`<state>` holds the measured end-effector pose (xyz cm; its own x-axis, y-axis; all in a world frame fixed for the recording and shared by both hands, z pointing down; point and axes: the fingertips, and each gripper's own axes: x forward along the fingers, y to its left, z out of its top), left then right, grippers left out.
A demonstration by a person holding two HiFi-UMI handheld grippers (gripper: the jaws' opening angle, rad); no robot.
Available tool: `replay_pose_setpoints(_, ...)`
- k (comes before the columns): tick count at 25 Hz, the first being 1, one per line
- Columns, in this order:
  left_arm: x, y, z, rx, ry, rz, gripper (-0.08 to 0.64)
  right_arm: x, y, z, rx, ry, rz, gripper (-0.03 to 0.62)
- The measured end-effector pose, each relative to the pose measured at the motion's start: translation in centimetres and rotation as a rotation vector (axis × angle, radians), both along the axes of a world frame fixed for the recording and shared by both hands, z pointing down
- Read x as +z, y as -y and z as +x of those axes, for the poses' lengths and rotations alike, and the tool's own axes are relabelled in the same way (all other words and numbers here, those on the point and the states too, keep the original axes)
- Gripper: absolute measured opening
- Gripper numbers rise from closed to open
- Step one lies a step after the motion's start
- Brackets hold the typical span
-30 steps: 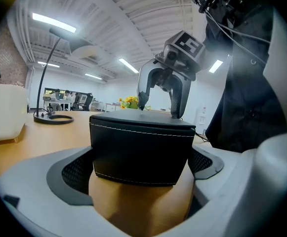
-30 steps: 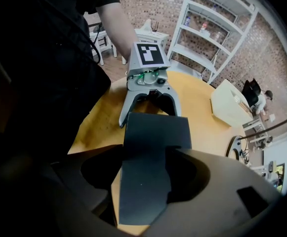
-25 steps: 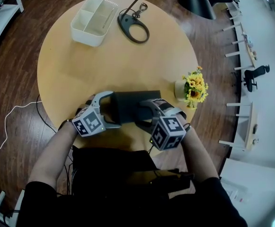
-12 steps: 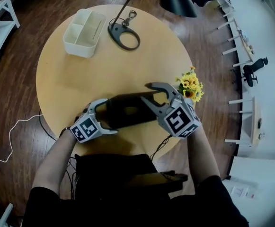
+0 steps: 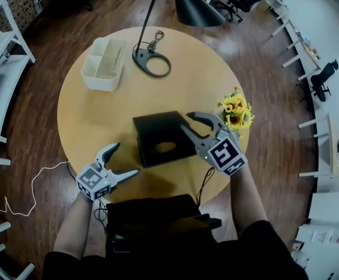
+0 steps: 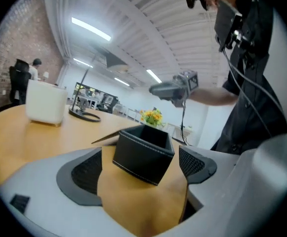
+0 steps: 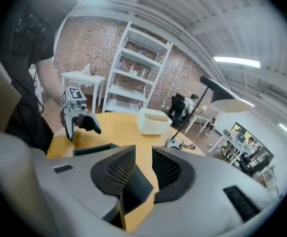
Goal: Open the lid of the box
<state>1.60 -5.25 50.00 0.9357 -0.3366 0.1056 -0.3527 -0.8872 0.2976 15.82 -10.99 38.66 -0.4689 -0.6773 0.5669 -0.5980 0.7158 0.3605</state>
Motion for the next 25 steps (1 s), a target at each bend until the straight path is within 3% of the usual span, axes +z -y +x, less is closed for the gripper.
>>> replay_pose_setpoints(2, -3.1, 0.6, -1.7, -0.063, -0.054, 0.004, 0.44, -2.0, -1.2, 1.6, 0.04, 0.163, 0.03, 0.135)
replay_pose_setpoints(3, -4.9, 0.8, -2.2, -0.089, -0.084, 0.015, 0.432, -3.0, -2.0, 2.5, 0.066, 0.26, 0.036, 0.188)
replay_pose_setpoints(6, -10.9, 1.8, -3.6, -0.159, -0.176, 0.089, 0.383, -6.9, -4.8, 5.4, 0.132, 0.524, 0.085, 0.192)
replay_pose_setpoints(8, -14.8, 2.2, -4.5, -0.215, -0.22, 0.153, 0.296, -9.7, -6.8, 7.8, 0.171, 0.67, 0.167, 0.192)
replay_pose_setpoints(9, -16.6, 2.3, -4.9, -0.254, -0.233, 0.183, 0.293, -11.0, -7.8, 9.3, 0.189, 0.751, 0.208, 0.192)
replay_pose_setpoints(10, -18.2, 2.5, -5.4, -0.305, -0.235, 0.207, 0.233, -12.3, -8.8, 10.7, 0.202, 0.843, 0.243, 0.189)
replay_pose_setpoints(12, -20.5, 2.9, -6.3, -0.413, -0.226, 0.226, 0.116, -14.3, -10.8, 13.3, 0.209, 1.026, 0.293, 0.189)
replay_pose_setpoints(13, -21.3, 3.0, -6.6, -0.45, -0.231, 0.218, 0.11, -14.9, -11.7, 14.3, 0.205, 1.094, 0.311, 0.185)
replay_pose_setpoints(15, -22.5, 2.7, -6.9, -0.485, -0.266, 0.191, 0.109, -15.5, -12.8, 15.6, 0.208, 1.145, 0.34, 0.124)
replay_pose_setpoints(18, -23.7, 1.8, -6.5, -0.494, -0.3, 0.193, 0.11, -14.9, -13.0, 16.0, 0.23, 1.092, 0.342, 0.003)
replay_pose_setpoints(22, -24.1, 0.2, -5.6, -0.479, -0.275, 0.212, 0.109, -13.2, -12.6, 16.0, 0.224, 1.109, 0.27, 0.002)
replay_pose_setpoints(25, -24.0, -0.7, -5.0, -0.455, -0.225, 0.233, 0.11, -12.7, -12.4, 16.5, 0.254, 1.157, 0.274, 0.002)
